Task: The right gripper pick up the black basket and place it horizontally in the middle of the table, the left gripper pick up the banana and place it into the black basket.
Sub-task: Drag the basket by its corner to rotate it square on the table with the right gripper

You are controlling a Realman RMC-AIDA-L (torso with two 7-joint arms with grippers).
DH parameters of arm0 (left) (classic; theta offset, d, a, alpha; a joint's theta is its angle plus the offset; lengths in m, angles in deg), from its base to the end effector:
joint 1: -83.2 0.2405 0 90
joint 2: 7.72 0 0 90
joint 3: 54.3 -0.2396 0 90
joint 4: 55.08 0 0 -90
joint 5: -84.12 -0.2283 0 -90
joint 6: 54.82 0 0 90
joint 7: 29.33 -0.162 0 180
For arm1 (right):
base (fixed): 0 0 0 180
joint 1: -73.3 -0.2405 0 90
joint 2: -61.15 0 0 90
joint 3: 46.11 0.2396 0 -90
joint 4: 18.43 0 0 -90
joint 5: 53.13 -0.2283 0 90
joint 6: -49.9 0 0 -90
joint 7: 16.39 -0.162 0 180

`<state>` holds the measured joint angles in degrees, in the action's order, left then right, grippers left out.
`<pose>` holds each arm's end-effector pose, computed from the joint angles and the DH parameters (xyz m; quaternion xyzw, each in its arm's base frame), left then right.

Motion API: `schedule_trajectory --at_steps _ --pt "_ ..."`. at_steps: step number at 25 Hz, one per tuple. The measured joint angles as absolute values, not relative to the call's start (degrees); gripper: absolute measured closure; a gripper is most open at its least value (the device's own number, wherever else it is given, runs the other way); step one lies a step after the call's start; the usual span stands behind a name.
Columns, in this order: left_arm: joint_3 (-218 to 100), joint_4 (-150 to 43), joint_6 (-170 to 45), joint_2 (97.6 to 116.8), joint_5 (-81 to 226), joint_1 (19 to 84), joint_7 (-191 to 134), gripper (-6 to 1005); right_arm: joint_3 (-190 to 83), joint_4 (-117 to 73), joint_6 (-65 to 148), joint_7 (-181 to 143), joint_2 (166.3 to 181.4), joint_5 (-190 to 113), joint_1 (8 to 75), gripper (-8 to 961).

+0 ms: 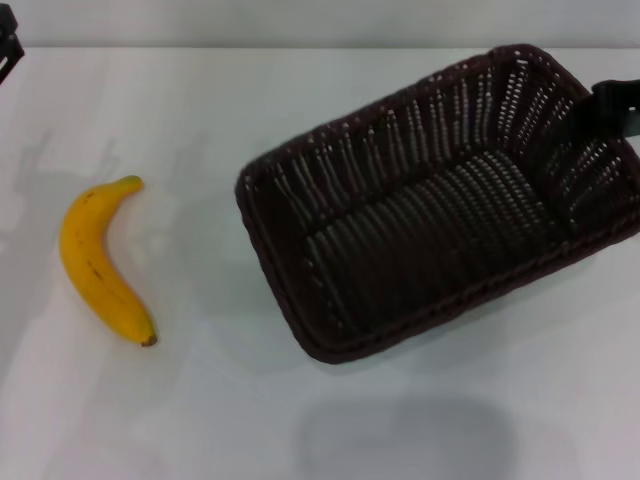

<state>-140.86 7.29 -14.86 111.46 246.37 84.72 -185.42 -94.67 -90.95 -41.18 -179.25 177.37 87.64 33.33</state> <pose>-0.2797 0.3522 0.0779 -0.6986 -0.1633 -0.2937 0.6317 0.1784 0.4113 0.0882 -0.7855 0.5762 0.0692 0.2151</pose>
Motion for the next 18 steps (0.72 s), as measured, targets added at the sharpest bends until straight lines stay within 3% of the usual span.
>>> schedule_trajectory --at_steps 18 --pt "-140.87 6.97 -14.74 111.46 245.91 84.71 -184.89 120 -110.10 -88.19 -25.67 -179.34 177.33 72.22 40.48 791"
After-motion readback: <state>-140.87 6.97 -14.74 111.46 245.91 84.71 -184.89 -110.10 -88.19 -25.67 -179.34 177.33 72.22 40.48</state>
